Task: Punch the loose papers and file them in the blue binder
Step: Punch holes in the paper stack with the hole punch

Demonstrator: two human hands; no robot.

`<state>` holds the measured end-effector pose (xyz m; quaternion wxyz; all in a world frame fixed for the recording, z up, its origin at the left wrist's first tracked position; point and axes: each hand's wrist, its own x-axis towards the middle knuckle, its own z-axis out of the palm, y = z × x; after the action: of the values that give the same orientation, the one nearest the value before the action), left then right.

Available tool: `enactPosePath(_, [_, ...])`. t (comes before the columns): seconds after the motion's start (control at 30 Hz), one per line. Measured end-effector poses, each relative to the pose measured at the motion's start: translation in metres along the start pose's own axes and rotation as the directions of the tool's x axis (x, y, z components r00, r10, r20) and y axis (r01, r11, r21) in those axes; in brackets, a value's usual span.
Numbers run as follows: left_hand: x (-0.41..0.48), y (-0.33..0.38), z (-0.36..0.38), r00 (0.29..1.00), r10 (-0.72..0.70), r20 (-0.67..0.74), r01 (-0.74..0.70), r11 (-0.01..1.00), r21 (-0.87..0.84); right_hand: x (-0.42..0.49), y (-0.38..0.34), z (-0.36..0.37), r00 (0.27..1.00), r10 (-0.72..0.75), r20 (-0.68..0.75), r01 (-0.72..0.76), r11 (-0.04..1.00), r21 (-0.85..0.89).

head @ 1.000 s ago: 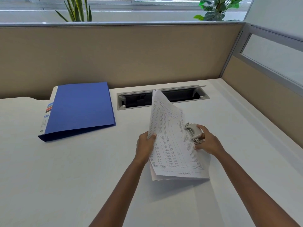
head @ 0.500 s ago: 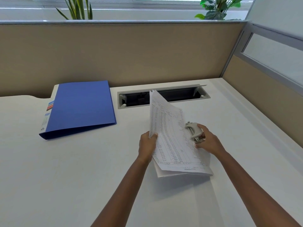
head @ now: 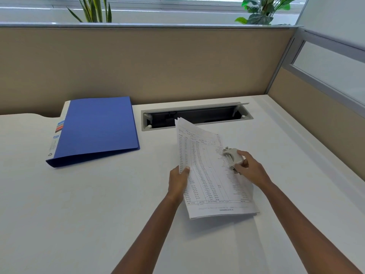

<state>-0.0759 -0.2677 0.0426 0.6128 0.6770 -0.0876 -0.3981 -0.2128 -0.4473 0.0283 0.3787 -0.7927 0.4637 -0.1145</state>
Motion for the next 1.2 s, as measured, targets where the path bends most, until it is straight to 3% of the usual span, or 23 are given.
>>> enactPosePath(0.3, [0.005,-0.006,-0.005,0.999,-0.031,0.009,0.031,0.997,-0.065,0.024,-0.018,-0.005,0.981,0.093,-0.169,-0.076,0.991,0.106])
enactPosePath(0.57, [0.014,-0.005,-0.005,1.000,-0.013,0.016,0.014,0.998,-0.064,0.028,-0.017,-0.008,0.979,0.160,-0.124,-0.130,0.967,0.220])
enactPosePath(0.97, [0.022,-0.016,-0.010,0.997,-0.064,0.039,0.069,0.986,-0.149,0.040,-0.018,-0.015,0.983,0.143,-0.116,-0.136,0.988,0.069])
enactPosePath(1.2, [0.024,-0.018,-0.007,0.994,-0.103,0.031,0.107,0.983,-0.149,0.048,-0.020,-0.022,0.962,0.274,0.004,-0.269,0.942,0.199])
